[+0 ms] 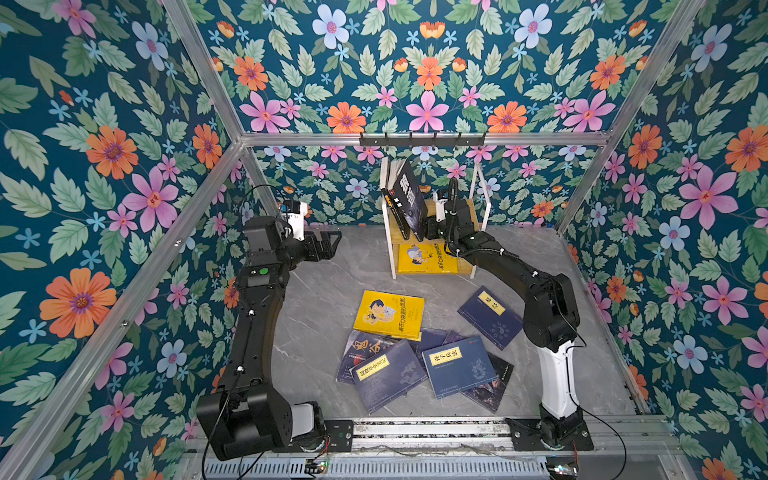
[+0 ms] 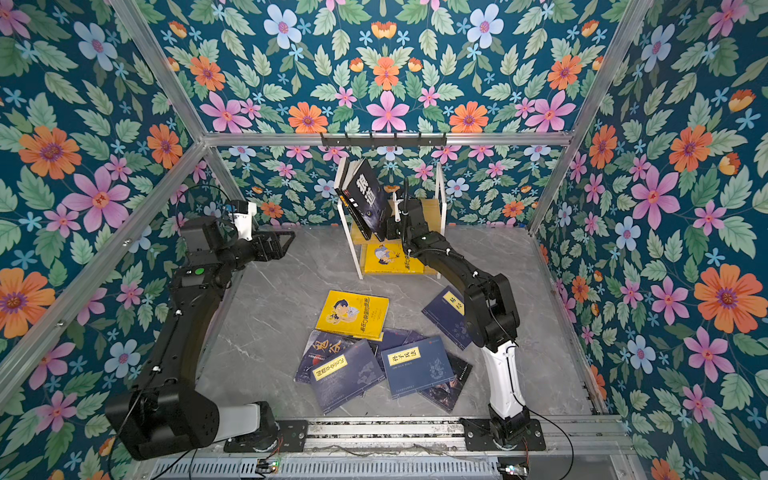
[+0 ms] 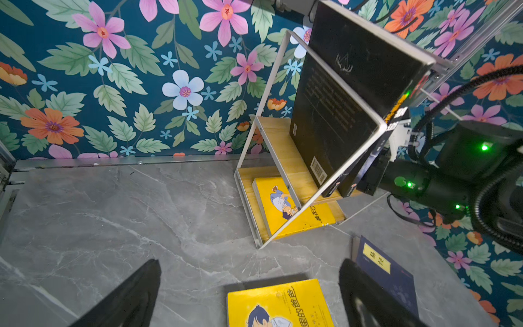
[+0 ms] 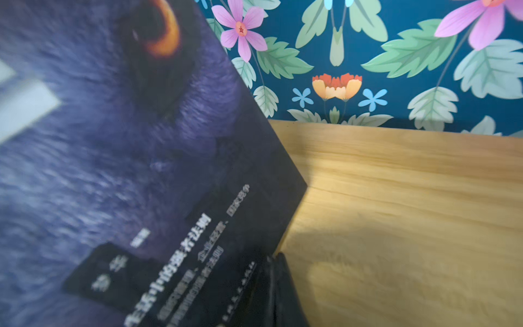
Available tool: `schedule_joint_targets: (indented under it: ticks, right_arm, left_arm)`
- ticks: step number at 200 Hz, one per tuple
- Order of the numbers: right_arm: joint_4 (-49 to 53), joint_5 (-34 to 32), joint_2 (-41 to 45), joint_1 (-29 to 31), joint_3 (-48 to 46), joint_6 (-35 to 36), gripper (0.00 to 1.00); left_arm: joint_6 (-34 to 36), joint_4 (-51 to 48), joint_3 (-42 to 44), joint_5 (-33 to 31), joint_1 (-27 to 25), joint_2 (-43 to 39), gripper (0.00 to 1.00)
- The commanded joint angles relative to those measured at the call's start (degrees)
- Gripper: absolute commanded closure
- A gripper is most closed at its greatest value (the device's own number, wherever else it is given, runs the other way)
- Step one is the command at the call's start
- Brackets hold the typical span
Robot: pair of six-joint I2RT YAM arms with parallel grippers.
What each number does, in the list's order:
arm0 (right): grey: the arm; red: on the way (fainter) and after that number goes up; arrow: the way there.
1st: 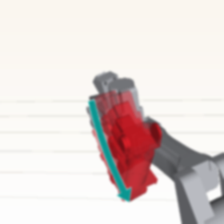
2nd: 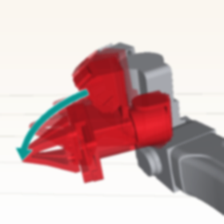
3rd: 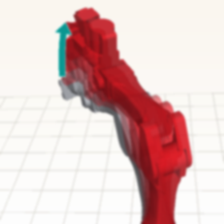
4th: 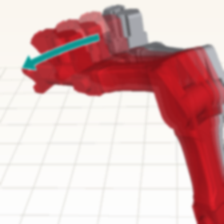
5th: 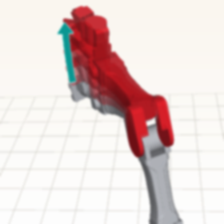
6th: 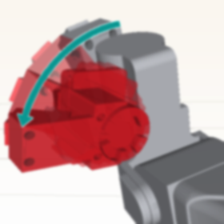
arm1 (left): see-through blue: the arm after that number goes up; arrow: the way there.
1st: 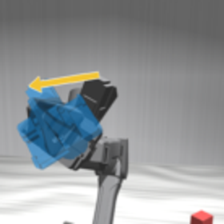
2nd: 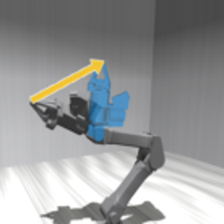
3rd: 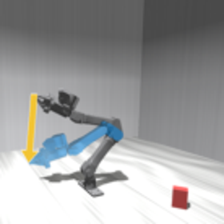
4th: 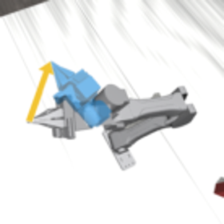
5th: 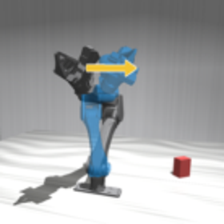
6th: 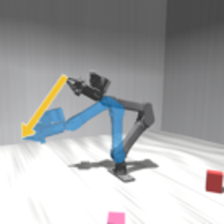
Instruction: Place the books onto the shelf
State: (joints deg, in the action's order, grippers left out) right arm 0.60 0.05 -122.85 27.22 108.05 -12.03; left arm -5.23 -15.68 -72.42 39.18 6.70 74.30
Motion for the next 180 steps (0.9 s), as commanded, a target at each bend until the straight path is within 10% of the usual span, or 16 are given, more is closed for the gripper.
schedule_joint_targets:
  ticks: [1,180]
  right_arm:
    - [2.4,3.8,-1.6,0.2,2.3,-1.2,0.97]
    - [5.7,6.3,-6.9,0.5,13.2,2.0,0.96]
  left_arm:
    - [3.0,-1.1,0.7,0.6,-0.1,-1.2,0.0]
    - [1.4,0.3,3.4,1.0,-0.1,-2.3,0.0]
